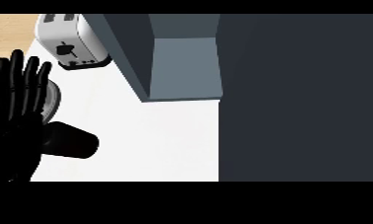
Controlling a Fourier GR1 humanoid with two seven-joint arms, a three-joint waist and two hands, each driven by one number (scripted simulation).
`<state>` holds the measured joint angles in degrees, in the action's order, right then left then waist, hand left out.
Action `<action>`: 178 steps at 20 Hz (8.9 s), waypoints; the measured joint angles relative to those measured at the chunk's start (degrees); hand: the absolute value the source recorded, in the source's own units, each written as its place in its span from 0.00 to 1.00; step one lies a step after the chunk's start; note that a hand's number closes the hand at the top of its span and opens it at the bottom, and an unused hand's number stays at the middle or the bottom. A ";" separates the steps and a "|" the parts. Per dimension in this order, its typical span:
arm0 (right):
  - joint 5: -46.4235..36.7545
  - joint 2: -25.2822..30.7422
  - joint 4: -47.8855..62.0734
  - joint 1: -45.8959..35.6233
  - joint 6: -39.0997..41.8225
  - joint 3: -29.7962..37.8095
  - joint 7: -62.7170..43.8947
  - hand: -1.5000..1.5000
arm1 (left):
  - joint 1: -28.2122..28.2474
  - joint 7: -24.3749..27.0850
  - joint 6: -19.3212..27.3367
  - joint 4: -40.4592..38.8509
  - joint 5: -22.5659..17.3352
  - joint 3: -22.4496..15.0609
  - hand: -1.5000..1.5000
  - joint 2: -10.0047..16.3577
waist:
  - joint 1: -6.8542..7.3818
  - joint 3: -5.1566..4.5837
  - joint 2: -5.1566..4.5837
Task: Pick up the wine, place it into the cabinet and close the cabinet
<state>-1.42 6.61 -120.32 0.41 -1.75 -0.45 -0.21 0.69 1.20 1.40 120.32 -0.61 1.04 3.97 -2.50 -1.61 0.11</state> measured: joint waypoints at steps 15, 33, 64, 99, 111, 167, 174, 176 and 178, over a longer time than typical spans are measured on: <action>10.50 2.26 -14.80 12.02 10.96 -10.94 -7.67 0.00 | -17.70 -23.29 19.12 -9.09 9.34 1.13 0.00 -3.45 | 1.48 1.63 0.06; 11.17 2.81 -20.29 14.40 9.81 -13.89 -15.68 0.00 | -31.10 -49.59 33.56 -5.62 28.40 -12.86 0.00 -3.95 | 1.96 1.62 0.19; 8.35 3.20 -23.91 10.71 5.72 -15.69 -23.59 0.00 | -24.71 -61.81 26.60 9.91 41.10 -6.99 0.00 0.14 | 2.26 1.57 0.19; 7.12 3.05 -24.20 8.86 3.66 -18.11 -25.25 0.00 | 8.09 -27.38 22.42 0.66 8.64 7.92 0.00 -1.68 | 1.83 1.52 0.15; 7.07 3.24 -24.40 9.98 3.55 -18.56 -24.63 0.00 | 9.87 -13.90 19.09 -12.74 1.62 13.91 0.00 -2.17 | 1.72 1.54 0.13; 7.72 3.55 -24.32 7.42 4.54 -15.65 -26.88 0.00 | -4.89 28.72 6.43 -64.21 -26.04 18.76 1.00 -3.56 | 1.62 1.59 0.09; 7.70 2.96 -24.09 6.92 4.51 -15.60 -27.03 0.00 | -7.21 30.08 10.70 -64.51 -23.57 16.95 1.00 -3.17 | 1.72 1.60 0.05; 7.76 3.03 -24.03 7.23 4.92 -14.87 -26.62 0.00 | -7.42 31.88 10.39 -64.92 -22.69 16.26 1.00 -3.29 | 1.69 1.60 0.04; 7.78 3.05 -24.05 7.33 4.91 -15.13 -26.86 0.00 | -6.09 33.13 6.94 -65.03 -21.95 14.70 1.00 -2.90 | 1.59 1.59 0.12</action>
<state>6.36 9.66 -144.37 7.74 3.16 -15.59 -27.08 -5.39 34.33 8.34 55.29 -22.56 15.73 1.08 -0.91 -0.02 0.22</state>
